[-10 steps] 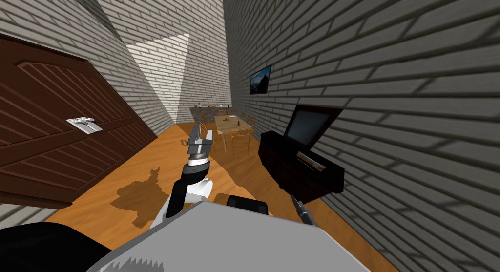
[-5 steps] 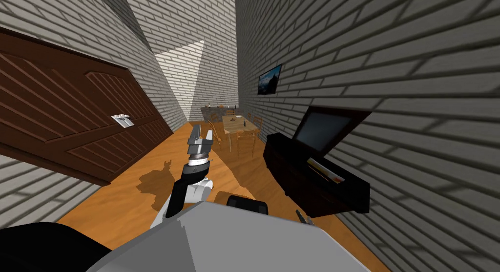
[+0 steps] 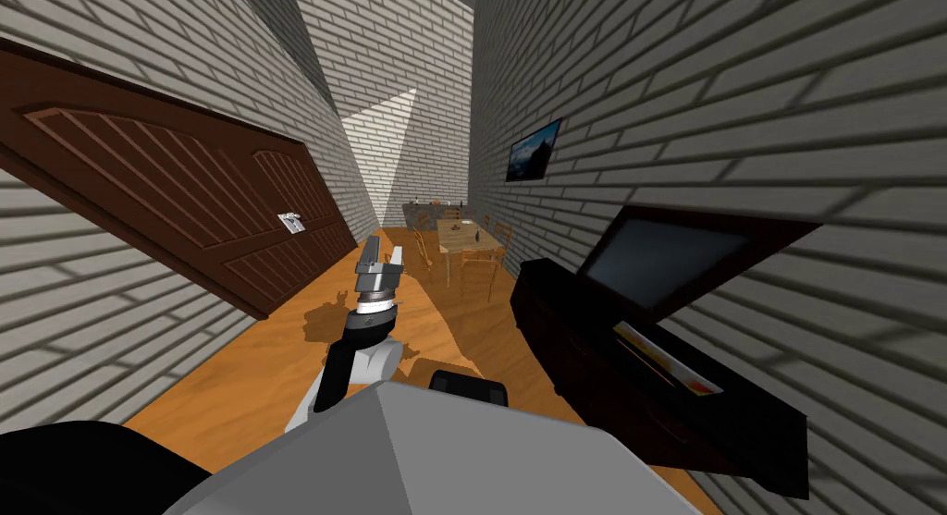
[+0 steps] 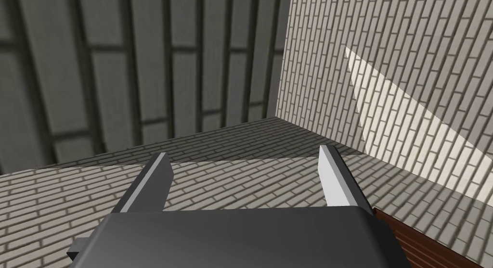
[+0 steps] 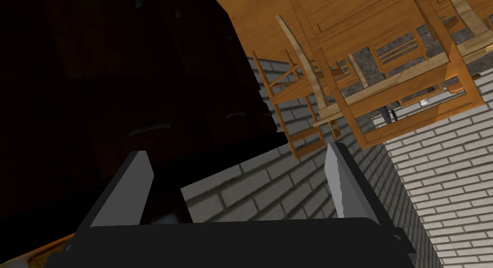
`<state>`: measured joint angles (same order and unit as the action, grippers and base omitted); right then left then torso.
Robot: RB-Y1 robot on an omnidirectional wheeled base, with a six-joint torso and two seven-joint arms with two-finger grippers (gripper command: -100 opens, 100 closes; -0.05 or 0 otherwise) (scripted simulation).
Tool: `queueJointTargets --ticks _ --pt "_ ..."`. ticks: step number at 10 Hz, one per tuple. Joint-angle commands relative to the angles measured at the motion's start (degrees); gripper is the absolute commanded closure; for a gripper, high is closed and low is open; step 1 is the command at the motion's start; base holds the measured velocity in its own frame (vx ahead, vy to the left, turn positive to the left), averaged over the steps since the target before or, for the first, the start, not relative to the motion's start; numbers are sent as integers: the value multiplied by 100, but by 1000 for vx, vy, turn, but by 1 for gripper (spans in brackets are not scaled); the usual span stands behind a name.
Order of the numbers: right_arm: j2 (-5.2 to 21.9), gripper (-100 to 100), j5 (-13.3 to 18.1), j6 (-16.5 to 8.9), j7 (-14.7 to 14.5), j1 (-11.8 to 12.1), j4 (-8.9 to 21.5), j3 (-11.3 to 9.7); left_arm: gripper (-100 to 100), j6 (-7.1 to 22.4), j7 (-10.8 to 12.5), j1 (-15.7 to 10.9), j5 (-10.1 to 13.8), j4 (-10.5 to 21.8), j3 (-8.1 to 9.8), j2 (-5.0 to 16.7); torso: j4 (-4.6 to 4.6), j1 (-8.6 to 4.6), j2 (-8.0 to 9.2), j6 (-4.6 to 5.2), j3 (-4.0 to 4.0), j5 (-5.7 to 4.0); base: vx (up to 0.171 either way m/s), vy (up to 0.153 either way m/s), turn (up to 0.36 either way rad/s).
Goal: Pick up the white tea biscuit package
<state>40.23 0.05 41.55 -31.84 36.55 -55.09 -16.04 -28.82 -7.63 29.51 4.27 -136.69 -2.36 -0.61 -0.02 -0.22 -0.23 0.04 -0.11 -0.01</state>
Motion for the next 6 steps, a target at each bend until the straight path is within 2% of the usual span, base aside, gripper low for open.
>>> queueJointTargets --ticks 1,2,3,4,5,6 --pt "43 -100 12 0 -75 -95 286 -92 0 0 0 0 0 0 0 0 0 0 0 0 0 0 76 -2 127" --pt "43 -100 12 0 -75 -95 328 -92 0 0 0 1 0 0 1 0 0 -4 1 6 0 -4 31 -2 -42" --pt "260 -100 -1 0 -164 -44 529 -223 0 0 0 1 0 0 1 0 2 -3 14 7 7 -4 65 7 298" --pt "260 -100 -1 0 -164 -44 681 -223 0 0 0 0 0 0 0 0 2 -4 6 -1 4 -3 69 -2 192" --pt "462 -100 -15 -4 -244 7 1021 -352 0 0 0 1 0 0 1 0 0 -5 6 6 2 -3 97 -5 258" --pt "477 -100 -15 -4 -244 7 1073 -352 0 0 0 1 0 0 1 0 -1 -8 -5 1 -3 -3 90 -15 140"
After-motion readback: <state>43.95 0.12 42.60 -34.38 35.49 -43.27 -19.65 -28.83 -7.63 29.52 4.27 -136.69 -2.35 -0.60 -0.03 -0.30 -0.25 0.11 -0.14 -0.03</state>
